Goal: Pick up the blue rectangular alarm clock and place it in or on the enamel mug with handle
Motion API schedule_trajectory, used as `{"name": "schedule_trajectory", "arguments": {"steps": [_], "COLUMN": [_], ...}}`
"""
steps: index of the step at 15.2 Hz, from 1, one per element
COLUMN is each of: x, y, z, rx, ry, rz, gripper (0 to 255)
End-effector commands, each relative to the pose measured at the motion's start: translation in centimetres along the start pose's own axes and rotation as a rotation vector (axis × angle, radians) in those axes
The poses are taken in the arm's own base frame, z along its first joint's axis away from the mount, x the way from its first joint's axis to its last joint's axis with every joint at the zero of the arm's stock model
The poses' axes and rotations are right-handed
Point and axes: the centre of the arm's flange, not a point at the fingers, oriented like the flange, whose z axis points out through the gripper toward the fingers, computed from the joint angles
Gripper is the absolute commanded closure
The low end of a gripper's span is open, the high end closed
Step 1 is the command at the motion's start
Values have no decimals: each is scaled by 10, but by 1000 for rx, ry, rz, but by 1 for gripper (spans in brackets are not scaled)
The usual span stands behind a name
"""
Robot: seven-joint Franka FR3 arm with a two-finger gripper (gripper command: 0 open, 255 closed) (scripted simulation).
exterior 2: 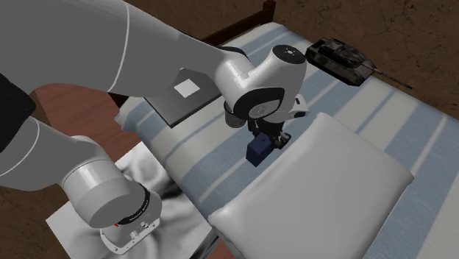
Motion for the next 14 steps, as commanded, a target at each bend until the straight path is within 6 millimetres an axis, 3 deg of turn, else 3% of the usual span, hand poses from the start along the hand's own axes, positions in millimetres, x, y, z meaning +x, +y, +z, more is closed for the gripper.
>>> {"name": "schedule_trajectory", "arguments": {"steps": [1,14], "x": [-2,-3], "y": [-1,0], "z": [-12,-80], "rx": [0,0], "ry": [0,0], "rz": [0,0], "gripper": [255,255]}}
